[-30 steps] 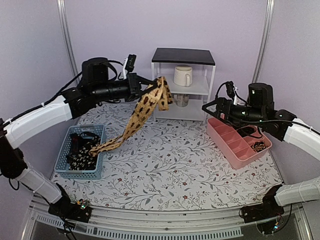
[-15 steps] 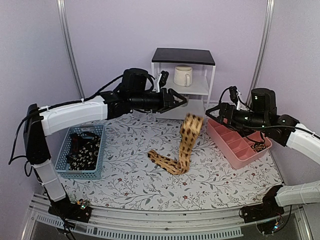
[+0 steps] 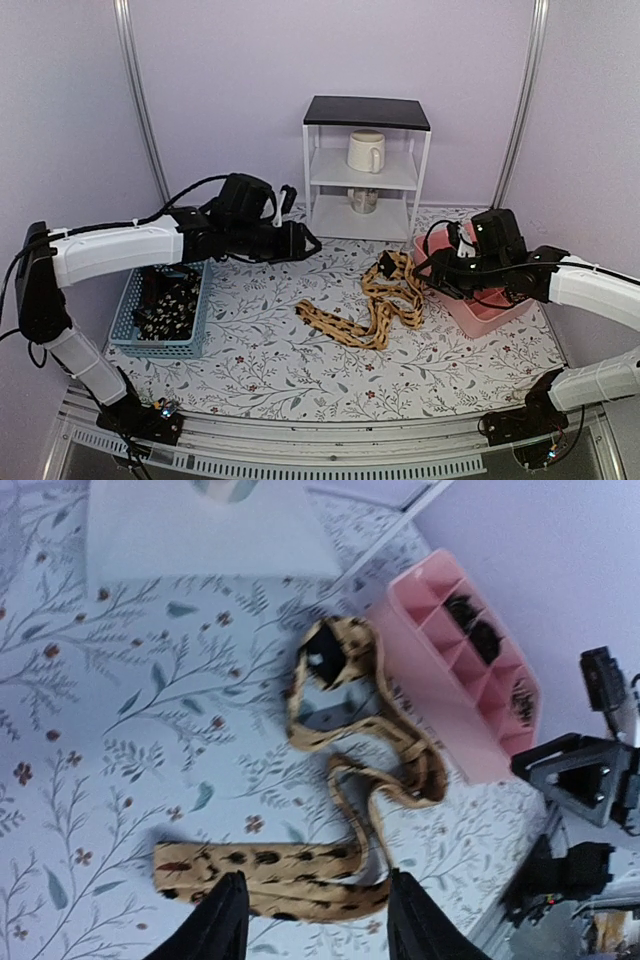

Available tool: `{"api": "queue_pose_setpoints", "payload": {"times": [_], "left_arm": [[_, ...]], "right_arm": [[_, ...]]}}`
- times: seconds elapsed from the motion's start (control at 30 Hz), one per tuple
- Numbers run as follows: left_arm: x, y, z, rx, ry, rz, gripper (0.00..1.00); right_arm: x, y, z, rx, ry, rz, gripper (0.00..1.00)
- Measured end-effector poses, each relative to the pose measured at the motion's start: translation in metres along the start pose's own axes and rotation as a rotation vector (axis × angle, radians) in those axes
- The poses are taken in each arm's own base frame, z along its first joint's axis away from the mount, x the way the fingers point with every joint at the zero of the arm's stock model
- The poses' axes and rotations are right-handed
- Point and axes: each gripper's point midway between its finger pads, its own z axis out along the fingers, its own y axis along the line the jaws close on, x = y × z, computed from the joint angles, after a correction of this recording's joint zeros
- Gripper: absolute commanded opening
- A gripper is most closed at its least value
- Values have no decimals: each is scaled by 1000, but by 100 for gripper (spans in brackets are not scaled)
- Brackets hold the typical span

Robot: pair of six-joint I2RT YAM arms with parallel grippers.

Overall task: Roll the ties
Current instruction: Move the storage box to the center of the board, then flatten out the tie at the center of the board.

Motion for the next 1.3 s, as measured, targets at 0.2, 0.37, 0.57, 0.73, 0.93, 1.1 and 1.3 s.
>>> {"api": "queue_pose_setpoints", "payload": {"times": [0.2,0.37,0.57,0.73,0.93,1.1,1.3], "left_arm": [[42,59,27,-158,126,-15,42],[63,84,48,-224,185,-14,41],[89,110,70,-285,255,-8,40],[103,126,85,-328,295,-3,39],[116,139,96,-358,335,-5,38],[117,139,96,-362,343,-6,23],[122,143,94,-366,353,-12,0]], "right_arm": [[13,-62,30,253,40,44,36],[2,-114,38,446,8,52,36],[-18,-133,45,508,-34,17,36],[-26,-143,51,535,-55,6,36],[-32,-150,60,558,-47,-16,38],[-40,-130,72,461,-42,-32,46],[-44,-94,103,339,7,-92,57]]}}
